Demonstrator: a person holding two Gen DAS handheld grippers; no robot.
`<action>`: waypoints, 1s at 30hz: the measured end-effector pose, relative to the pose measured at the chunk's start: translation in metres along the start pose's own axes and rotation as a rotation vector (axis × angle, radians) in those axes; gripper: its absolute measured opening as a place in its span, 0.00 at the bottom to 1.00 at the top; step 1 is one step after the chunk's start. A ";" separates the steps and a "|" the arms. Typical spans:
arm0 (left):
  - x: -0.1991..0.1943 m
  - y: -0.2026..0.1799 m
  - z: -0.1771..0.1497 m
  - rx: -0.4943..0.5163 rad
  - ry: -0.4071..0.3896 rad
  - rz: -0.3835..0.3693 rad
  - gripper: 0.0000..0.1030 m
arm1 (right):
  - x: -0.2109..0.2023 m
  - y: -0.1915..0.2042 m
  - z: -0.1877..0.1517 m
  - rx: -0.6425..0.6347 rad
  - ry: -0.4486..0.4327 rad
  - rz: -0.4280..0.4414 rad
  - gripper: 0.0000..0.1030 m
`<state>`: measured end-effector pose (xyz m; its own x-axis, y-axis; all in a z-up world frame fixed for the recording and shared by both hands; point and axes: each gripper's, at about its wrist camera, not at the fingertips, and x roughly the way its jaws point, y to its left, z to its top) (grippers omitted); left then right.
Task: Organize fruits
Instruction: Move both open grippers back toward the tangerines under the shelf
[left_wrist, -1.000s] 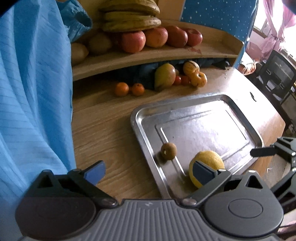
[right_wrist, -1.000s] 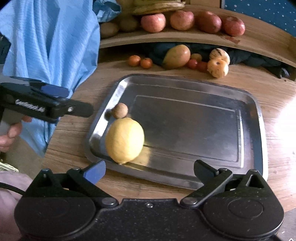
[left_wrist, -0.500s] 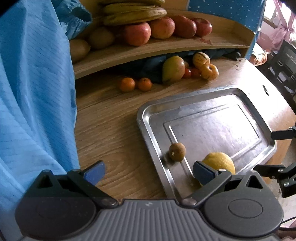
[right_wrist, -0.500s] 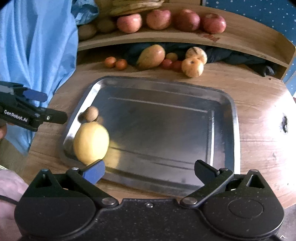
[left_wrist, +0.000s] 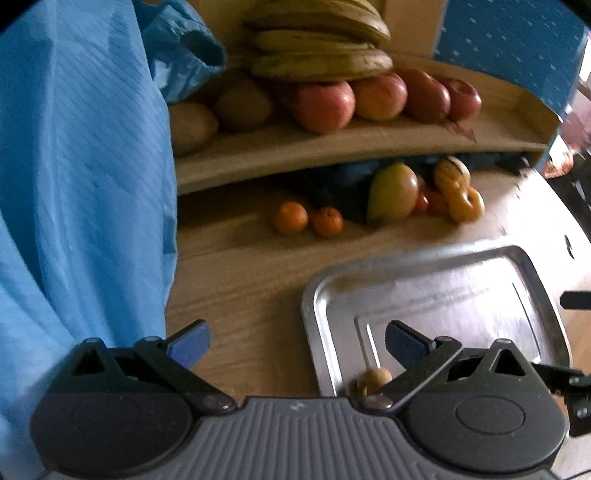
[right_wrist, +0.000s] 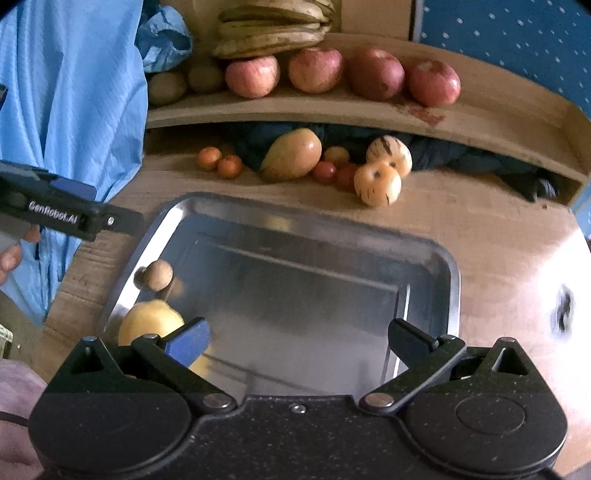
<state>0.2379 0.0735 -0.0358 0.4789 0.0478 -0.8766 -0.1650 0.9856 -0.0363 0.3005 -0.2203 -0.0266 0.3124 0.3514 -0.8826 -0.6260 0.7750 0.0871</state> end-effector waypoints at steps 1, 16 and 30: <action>0.001 0.000 0.003 -0.010 -0.005 0.005 1.00 | 0.001 -0.001 0.003 -0.009 -0.003 0.003 0.99; 0.026 -0.003 0.033 -0.103 -0.027 0.142 1.00 | 0.032 -0.015 0.046 -0.070 -0.055 0.078 0.99; 0.049 0.010 0.068 -0.264 -0.005 0.181 1.00 | 0.064 0.020 0.094 -0.263 -0.136 0.164 0.99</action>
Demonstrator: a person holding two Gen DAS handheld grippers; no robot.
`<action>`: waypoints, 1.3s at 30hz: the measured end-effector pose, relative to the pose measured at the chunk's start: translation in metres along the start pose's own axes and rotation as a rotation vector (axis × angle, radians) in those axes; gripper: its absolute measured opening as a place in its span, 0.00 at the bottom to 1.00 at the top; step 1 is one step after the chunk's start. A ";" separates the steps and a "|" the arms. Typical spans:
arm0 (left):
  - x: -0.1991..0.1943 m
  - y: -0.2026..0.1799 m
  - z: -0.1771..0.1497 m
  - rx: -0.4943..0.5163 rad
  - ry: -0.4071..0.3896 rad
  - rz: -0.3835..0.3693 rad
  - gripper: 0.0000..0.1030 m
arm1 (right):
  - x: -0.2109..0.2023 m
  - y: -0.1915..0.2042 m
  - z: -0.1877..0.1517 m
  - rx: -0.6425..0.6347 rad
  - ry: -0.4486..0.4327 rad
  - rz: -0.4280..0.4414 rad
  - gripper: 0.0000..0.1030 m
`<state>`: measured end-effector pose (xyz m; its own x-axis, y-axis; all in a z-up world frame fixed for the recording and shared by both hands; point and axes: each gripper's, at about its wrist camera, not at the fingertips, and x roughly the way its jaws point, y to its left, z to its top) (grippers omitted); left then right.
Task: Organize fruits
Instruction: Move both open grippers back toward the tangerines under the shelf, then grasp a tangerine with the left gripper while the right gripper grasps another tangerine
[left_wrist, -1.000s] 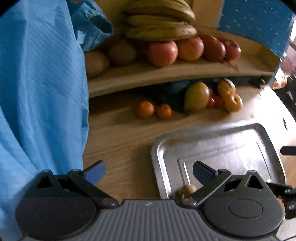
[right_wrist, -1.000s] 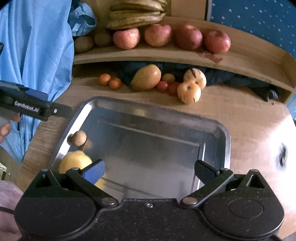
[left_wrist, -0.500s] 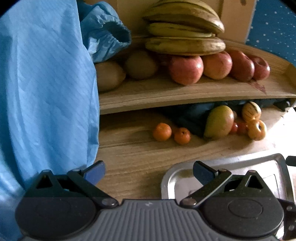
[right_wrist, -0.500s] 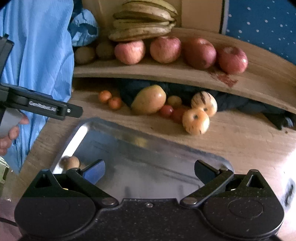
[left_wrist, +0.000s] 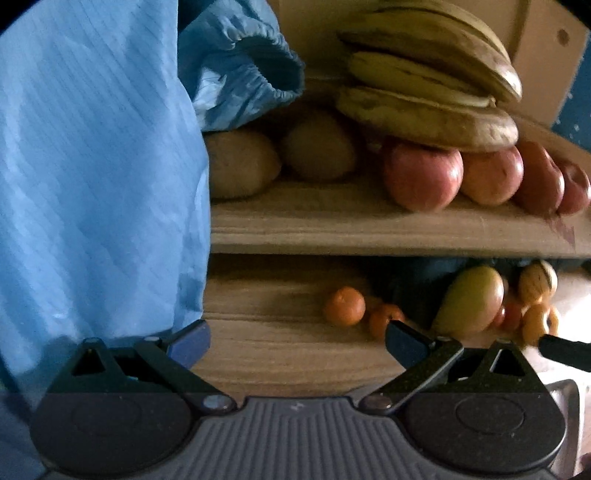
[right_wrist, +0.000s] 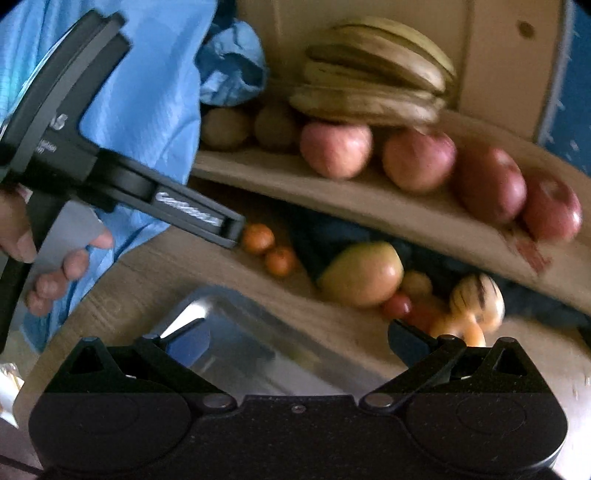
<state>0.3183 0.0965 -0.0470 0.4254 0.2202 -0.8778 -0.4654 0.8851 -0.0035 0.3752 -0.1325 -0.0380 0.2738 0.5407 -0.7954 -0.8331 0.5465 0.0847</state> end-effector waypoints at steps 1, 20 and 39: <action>0.002 0.000 0.002 -0.005 0.003 -0.001 1.00 | 0.004 0.002 0.004 -0.020 -0.003 0.003 0.99; 0.042 -0.005 0.023 -0.073 0.122 -0.050 0.95 | 0.056 0.024 0.031 -0.239 0.019 0.016 0.68; 0.053 -0.006 0.025 -0.103 0.142 -0.143 0.55 | 0.078 0.029 0.036 -0.285 0.049 0.020 0.46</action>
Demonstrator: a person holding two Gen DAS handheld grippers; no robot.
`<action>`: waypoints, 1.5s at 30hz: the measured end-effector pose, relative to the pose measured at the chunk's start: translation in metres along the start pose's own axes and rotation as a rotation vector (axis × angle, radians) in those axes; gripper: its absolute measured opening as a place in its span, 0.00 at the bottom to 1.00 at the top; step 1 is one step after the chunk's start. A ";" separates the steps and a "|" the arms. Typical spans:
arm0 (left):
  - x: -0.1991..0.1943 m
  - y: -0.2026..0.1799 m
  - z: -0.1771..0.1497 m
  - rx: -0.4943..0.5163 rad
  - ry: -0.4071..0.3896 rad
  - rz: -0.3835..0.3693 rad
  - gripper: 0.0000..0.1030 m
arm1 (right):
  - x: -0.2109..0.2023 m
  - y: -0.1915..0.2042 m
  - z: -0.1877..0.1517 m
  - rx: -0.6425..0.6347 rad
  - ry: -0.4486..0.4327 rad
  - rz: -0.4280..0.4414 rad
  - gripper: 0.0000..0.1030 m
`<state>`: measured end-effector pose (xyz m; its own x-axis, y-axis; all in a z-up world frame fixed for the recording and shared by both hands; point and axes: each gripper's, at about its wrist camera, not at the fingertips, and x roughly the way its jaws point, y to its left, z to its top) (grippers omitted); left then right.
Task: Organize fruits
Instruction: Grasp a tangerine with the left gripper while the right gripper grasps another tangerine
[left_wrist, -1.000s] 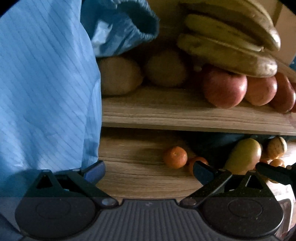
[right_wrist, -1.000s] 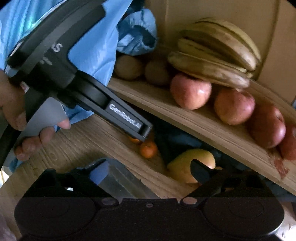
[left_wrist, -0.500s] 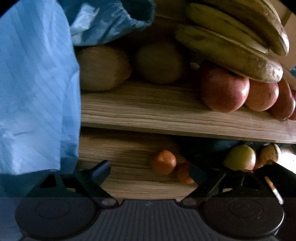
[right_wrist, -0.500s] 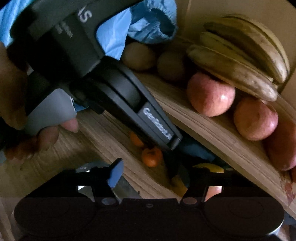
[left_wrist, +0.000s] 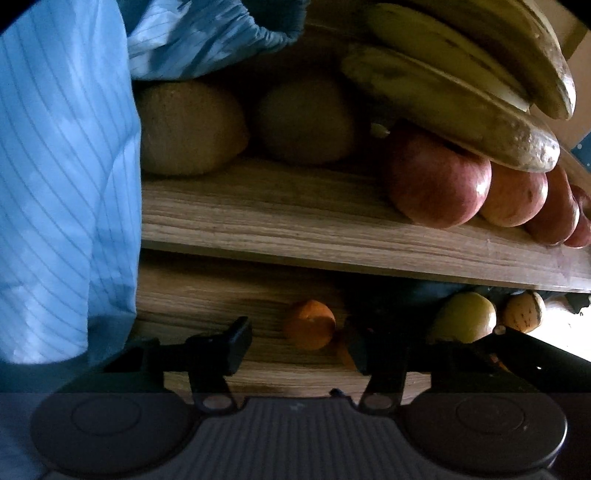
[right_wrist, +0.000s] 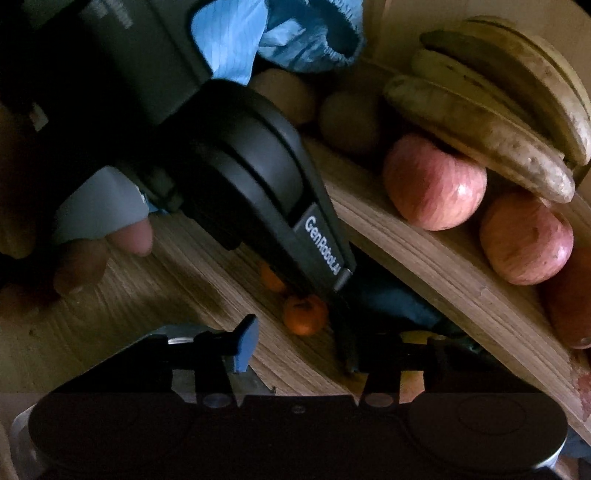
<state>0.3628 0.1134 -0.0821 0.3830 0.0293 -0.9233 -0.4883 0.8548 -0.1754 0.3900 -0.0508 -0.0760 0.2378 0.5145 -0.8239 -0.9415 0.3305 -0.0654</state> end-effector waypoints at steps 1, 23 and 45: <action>0.002 0.002 0.001 -0.002 0.002 0.000 0.53 | 0.001 0.001 0.000 -0.005 0.000 0.002 0.46; 0.009 0.026 0.000 -0.046 0.002 -0.090 0.33 | 0.016 0.000 0.000 -0.024 0.028 -0.014 0.29; -0.021 0.042 -0.020 -0.032 -0.055 -0.103 0.33 | -0.011 0.004 -0.010 0.001 0.003 -0.039 0.29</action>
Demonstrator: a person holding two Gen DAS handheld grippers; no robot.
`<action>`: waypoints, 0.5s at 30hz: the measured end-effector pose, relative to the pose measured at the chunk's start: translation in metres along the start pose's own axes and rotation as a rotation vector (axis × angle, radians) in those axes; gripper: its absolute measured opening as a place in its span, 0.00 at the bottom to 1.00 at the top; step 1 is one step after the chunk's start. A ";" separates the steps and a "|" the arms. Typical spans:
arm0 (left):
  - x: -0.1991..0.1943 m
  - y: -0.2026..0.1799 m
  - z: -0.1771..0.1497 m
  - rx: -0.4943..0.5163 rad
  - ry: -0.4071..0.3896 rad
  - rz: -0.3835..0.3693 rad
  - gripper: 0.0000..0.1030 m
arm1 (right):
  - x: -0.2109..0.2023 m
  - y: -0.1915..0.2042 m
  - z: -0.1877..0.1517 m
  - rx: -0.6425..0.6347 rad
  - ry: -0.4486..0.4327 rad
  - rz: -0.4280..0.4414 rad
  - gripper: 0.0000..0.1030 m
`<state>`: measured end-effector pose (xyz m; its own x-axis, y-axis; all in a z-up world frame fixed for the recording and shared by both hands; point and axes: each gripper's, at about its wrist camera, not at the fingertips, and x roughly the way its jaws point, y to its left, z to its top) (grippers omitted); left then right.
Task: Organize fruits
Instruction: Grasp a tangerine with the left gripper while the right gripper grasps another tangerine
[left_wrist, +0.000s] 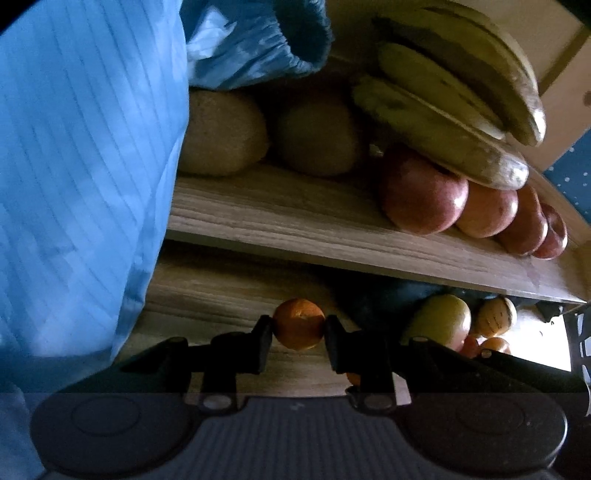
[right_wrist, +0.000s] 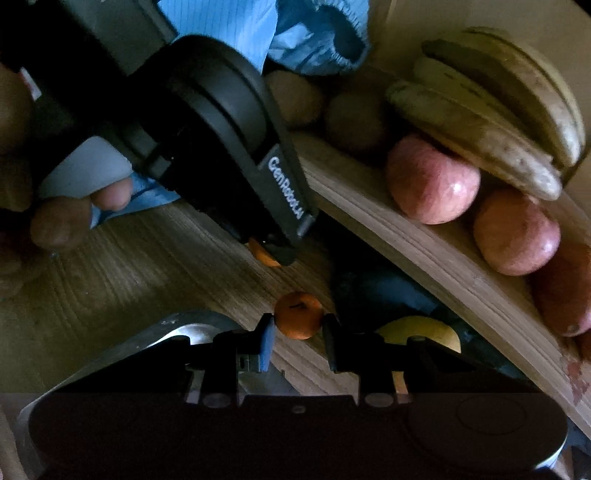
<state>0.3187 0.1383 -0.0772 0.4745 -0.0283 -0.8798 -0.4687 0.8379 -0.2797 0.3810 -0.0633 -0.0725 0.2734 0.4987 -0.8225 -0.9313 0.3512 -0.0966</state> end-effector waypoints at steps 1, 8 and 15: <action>-0.002 -0.001 -0.002 0.004 -0.001 -0.003 0.33 | -0.004 0.004 -0.002 0.002 -0.002 -0.006 0.29; -0.016 -0.015 -0.012 0.085 -0.017 -0.051 0.33 | -0.031 0.008 -0.012 0.044 -0.020 -0.049 0.29; -0.028 -0.035 -0.025 0.168 -0.025 -0.096 0.33 | -0.057 0.012 -0.024 0.104 -0.034 -0.105 0.29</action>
<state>0.3034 0.0959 -0.0526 0.5303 -0.1005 -0.8419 -0.2901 0.9115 -0.2915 0.3487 -0.1072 -0.0402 0.3778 0.4808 -0.7912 -0.8677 0.4821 -0.1214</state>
